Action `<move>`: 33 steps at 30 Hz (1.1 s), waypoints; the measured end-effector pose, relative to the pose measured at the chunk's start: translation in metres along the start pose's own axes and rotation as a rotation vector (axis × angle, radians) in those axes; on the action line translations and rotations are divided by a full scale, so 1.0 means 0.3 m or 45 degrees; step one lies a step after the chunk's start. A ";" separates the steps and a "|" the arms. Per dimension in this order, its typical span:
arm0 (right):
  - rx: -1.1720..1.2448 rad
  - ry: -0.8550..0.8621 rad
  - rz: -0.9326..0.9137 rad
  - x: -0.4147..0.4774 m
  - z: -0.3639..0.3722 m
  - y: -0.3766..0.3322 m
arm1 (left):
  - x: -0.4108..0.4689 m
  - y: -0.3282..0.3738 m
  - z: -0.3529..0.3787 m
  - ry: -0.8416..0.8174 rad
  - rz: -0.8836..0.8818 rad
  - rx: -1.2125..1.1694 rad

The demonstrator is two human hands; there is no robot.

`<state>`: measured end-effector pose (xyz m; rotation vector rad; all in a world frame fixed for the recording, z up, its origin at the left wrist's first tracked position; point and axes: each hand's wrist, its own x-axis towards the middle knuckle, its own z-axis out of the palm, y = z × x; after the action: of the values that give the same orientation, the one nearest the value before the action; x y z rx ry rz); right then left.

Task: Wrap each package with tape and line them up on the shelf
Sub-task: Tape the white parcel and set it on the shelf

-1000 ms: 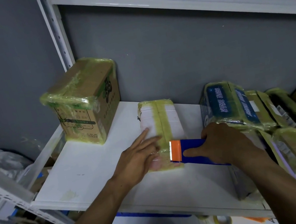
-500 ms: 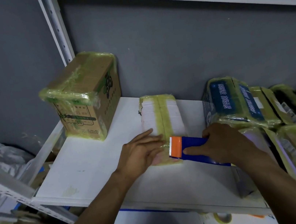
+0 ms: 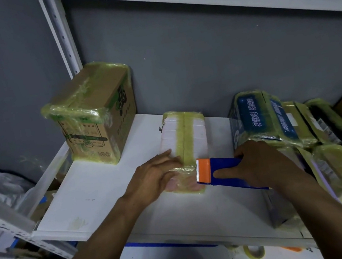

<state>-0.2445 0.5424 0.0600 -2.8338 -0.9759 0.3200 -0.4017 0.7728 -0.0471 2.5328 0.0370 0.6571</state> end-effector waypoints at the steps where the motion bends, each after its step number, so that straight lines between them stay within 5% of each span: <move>1: -0.002 -0.021 0.005 0.003 0.001 0.000 | -0.007 0.010 -0.001 -0.019 0.045 0.058; 23: 0.222 -0.052 -0.048 -0.008 0.055 -0.019 | 0.010 0.007 -0.010 0.091 0.210 0.233; 33: 0.087 -0.001 -0.013 -0.061 0.005 0.029 | -0.018 -0.050 -0.035 0.066 0.225 0.183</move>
<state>-0.2540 0.5244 0.0599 -2.7667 -0.9601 0.3464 -0.4099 0.7901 -0.0489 2.6782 -0.1269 0.8152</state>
